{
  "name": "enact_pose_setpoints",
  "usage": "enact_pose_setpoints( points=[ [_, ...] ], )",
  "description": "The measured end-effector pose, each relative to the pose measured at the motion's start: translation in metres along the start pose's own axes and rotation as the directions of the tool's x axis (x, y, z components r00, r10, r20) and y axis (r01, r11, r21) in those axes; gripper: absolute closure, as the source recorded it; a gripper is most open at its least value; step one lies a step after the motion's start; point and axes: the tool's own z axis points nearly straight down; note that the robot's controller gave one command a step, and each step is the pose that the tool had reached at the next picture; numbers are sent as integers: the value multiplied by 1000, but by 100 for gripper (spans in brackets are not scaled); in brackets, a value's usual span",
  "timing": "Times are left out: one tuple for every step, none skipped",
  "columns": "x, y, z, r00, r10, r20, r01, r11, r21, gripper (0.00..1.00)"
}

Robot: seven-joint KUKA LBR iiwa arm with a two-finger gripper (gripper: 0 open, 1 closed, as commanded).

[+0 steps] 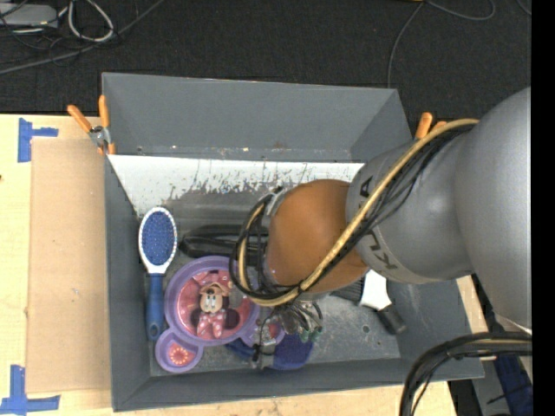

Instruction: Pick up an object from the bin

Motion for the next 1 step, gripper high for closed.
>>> enact_pose_setpoints(
  points=[
    [9, -27, 35, 992, -123, 23, 123, 992, -3, 0]
  ],
)
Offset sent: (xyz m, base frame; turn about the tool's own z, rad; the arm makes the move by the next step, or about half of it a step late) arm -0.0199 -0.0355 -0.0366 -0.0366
